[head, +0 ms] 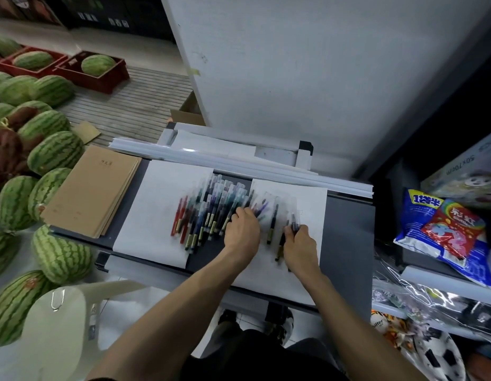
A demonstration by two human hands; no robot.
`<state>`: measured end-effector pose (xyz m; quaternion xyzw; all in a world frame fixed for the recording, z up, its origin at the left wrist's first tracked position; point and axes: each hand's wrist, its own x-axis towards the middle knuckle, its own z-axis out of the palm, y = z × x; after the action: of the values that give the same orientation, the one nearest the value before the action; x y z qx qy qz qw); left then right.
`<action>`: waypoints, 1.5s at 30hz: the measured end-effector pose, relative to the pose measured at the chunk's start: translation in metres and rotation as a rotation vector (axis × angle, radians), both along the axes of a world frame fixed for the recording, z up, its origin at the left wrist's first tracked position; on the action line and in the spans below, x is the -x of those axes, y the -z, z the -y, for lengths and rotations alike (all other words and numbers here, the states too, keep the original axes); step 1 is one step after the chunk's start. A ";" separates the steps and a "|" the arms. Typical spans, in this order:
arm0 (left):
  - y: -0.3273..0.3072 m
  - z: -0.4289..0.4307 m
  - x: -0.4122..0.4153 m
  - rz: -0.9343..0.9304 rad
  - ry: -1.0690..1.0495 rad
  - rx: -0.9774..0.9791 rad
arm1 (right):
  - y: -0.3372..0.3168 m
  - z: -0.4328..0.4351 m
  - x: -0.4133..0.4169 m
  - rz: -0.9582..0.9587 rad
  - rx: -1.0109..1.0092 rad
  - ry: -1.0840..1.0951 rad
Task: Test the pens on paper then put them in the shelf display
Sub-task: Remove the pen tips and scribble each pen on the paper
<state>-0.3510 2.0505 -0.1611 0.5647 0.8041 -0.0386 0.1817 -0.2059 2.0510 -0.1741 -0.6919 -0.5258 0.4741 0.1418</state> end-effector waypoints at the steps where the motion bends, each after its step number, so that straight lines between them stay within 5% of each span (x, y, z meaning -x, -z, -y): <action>1: 0.000 0.001 0.001 0.005 -0.005 -0.008 | 0.000 0.000 0.000 -0.005 0.002 0.002; 20: 0.004 0.023 0.018 0.184 -0.128 -0.329 | 0.007 -0.008 -0.009 -0.184 -0.099 0.239; 25: 0.005 0.029 0.019 0.856 -0.340 -0.481 | 0.010 -0.010 -0.012 -0.374 -0.190 0.353; 28: 0.007 0.032 0.011 0.960 -0.273 -0.597 | 0.008 -0.012 -0.005 -0.406 -0.293 0.391; 35: 0.038 0.027 -0.006 0.986 -0.223 -0.753 | 0.022 -0.019 0.014 -0.398 -0.657 0.473; 45: 0.073 0.022 -0.019 0.821 -0.285 -1.020 | 0.051 -0.003 0.018 -0.367 -0.769 0.421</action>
<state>-0.3316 2.0282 -0.2344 0.4368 0.6541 0.5887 0.1865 -0.2240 2.0545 -0.2254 -0.5854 -0.4778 0.3207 0.5711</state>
